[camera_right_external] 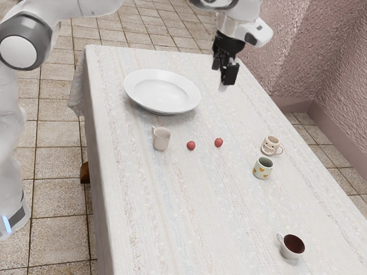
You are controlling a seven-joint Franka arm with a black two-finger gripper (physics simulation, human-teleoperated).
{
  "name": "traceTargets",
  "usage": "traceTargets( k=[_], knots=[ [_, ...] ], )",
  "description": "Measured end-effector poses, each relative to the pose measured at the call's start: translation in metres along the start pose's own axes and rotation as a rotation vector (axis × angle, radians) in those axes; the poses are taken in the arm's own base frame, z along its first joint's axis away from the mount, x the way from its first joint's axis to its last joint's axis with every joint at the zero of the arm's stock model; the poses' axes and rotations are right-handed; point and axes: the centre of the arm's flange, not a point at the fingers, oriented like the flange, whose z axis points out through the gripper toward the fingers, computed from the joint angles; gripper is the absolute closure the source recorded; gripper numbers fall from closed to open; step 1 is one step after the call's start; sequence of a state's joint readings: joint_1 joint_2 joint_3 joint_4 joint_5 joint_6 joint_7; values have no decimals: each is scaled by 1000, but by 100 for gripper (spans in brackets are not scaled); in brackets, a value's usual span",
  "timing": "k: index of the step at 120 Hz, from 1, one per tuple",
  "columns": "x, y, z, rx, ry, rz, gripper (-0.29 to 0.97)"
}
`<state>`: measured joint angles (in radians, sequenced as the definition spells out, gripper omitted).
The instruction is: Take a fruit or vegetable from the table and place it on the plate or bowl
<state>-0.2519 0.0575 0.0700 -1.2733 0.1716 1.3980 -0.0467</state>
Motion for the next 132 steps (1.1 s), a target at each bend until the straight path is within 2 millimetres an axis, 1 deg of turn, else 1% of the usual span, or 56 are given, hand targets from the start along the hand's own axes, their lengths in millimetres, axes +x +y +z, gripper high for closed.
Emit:
traceTargets(
  k=[3,6,9,12,15,20,32,41,50,54,60,66,72,80,84,92,104,114,123,132],
  knots=[
    [1,15,3,2,-8,18,0],
    [2,25,6,4,-16,28,0],
    [3,29,9,6,-23,27,0],
    [4,28,13,9,-32,18,0],
    [5,23,17,12,-41,0,0],
    [7,7,24,17,-56,-41,0],
    [16,-32,51,22,-106,-136,0],
    [20,-45,63,19,-123,-168,0],
    [26,-51,87,-21,-149,-170,0],
    [27,-46,107,-32,-163,-154,0],
    [18,-32,130,-43,-171,-118,0],
    [15,-18,140,-42,-151,-81,0],
    [17,-4,148,-43,-130,-48,0],
    [17,11,171,-62,-133,-20,0],
    [11,13,181,-73,-132,-16,0],
    [-3,10,185,-93,-107,-20,0],
    [-11,2,189,-113,-76,-33,0],
    [-23,-8,196,-132,-71,-54,0],
    [-32,-19,205,-143,-78,-78,0],
    [-36,-24,215,-151,-89,-90,0]
  ],
)
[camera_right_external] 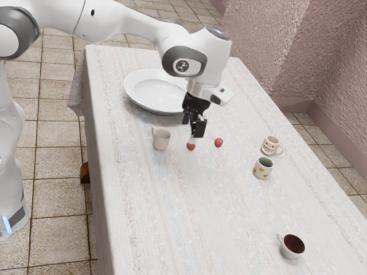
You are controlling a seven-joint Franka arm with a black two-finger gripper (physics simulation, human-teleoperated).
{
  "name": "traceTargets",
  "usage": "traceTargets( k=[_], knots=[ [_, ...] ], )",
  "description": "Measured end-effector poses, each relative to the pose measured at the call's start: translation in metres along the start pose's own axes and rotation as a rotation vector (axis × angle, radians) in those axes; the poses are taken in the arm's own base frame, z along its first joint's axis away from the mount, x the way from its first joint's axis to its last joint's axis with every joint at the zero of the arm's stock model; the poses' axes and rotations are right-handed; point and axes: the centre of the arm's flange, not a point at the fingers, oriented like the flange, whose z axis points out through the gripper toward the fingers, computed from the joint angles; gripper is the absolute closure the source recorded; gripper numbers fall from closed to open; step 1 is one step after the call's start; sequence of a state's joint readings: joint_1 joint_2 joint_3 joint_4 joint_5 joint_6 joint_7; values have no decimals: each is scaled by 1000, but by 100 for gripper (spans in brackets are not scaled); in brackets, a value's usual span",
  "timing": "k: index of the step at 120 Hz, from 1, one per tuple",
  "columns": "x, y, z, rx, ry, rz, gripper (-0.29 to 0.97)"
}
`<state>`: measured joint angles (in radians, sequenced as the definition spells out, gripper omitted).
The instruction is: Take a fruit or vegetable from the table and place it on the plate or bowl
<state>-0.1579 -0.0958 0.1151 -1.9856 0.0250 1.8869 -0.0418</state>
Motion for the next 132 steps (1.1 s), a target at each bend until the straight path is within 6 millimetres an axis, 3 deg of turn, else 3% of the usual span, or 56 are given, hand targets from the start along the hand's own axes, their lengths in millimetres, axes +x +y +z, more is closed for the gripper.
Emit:
traceTargets(
  k=[17,34,52,66,81,114,132],
  knots=[
    [2,-12,8,-7,-3,-22,0],
    [20,-54,26,-3,-14,-91,0],
    [32,-94,23,3,14,-147,0],
    [32,-103,22,-5,22,-158,0],
    [36,-84,21,-12,27,-117,0],
    [39,10,21,-34,27,50,0],
    [37,42,18,-39,27,113,0]
  ],
)
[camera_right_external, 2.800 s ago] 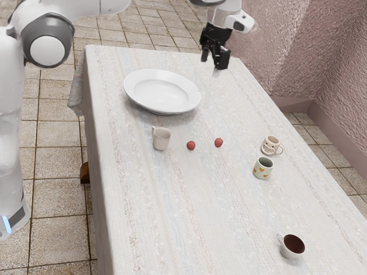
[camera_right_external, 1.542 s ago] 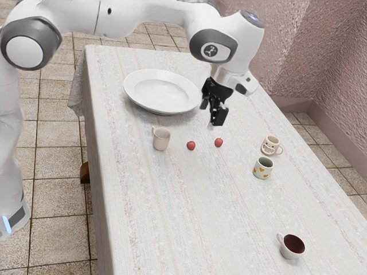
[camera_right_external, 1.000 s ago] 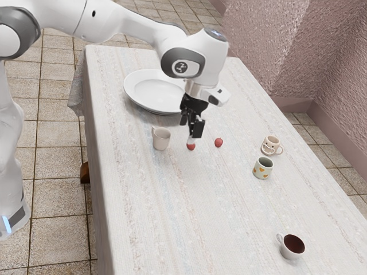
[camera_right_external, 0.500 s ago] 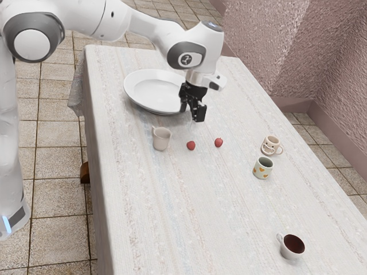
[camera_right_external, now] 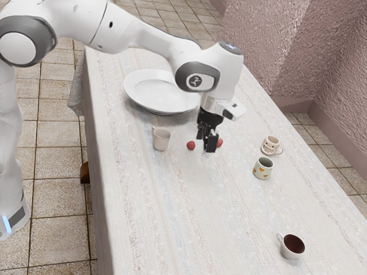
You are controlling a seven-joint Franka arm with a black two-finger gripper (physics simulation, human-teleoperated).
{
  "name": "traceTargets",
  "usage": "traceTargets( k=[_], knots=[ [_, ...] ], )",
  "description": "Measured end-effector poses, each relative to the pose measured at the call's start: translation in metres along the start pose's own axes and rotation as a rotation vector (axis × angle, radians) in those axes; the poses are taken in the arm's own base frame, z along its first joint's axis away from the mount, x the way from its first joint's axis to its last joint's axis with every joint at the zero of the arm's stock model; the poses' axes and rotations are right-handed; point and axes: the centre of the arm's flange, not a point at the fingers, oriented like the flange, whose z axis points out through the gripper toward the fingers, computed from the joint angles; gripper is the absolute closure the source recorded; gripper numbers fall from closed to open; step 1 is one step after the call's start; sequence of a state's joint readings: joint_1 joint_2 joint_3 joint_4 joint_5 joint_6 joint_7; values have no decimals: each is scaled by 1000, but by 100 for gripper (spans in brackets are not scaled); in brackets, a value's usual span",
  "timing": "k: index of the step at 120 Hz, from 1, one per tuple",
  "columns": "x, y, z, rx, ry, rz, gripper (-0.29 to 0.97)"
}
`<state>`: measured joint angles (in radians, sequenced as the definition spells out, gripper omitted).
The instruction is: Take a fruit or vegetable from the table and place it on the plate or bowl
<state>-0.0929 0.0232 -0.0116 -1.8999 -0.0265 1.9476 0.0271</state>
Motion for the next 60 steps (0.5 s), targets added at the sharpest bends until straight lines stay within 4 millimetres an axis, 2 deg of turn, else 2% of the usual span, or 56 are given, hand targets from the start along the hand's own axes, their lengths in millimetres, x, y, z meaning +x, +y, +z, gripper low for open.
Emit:
traceTargets(
  k=[12,24,37,60],
  knots=[
    [0,6,0,-1,-1,13,0],
    [0,-1,0,-1,-3,4,0],
    [0,-20,1,0,-4,-26,0],
    [-4,-65,-1,2,-3,-103,0]
  ],
)
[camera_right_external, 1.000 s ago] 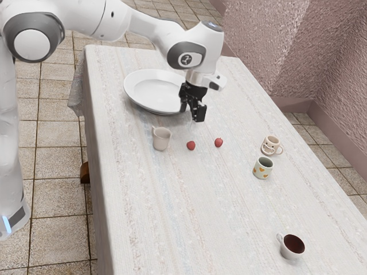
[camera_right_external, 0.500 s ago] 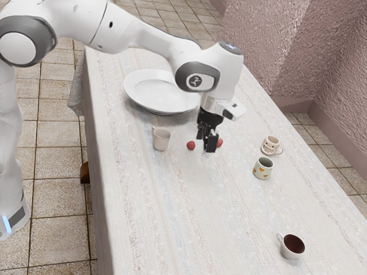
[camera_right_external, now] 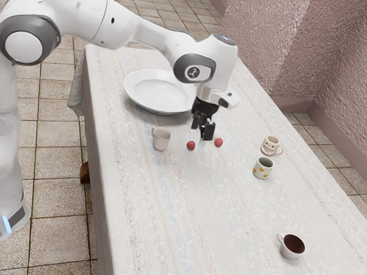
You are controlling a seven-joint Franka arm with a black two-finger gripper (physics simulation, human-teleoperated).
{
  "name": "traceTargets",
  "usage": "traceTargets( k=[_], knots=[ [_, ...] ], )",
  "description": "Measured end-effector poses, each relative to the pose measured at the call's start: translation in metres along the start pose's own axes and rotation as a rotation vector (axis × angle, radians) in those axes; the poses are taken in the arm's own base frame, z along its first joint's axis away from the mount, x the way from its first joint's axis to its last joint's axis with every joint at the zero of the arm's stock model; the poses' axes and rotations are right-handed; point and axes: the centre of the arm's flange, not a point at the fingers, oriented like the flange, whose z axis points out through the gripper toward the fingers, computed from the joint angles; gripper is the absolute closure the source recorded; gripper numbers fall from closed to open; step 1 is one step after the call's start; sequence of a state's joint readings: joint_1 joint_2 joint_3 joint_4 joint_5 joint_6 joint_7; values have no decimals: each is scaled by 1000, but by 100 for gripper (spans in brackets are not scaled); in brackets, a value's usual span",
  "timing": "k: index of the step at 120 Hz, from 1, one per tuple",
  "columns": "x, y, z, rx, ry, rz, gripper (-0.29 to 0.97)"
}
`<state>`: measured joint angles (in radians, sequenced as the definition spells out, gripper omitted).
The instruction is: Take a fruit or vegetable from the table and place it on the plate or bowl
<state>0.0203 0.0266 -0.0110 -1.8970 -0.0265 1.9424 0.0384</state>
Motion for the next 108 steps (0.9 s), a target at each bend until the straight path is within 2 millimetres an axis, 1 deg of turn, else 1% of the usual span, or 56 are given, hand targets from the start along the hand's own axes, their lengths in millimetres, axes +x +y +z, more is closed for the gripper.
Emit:
traceTargets(
  k=[14,25,34,55,67,77,97,108],
  knots=[
    [1,-20,-2,0,4,-30,0],
    [3,-24,-2,-3,6,-34,0],
    [4,-17,-2,-6,7,-20,0],
    [6,9,1,-13,1,33,0],
    [6,14,4,-19,-4,45,0],
    [6,9,4,-19,-5,38,0],
    [5,-10,12,-21,-25,7,0],
    [2,-14,15,-26,-46,0,0]
  ],
)
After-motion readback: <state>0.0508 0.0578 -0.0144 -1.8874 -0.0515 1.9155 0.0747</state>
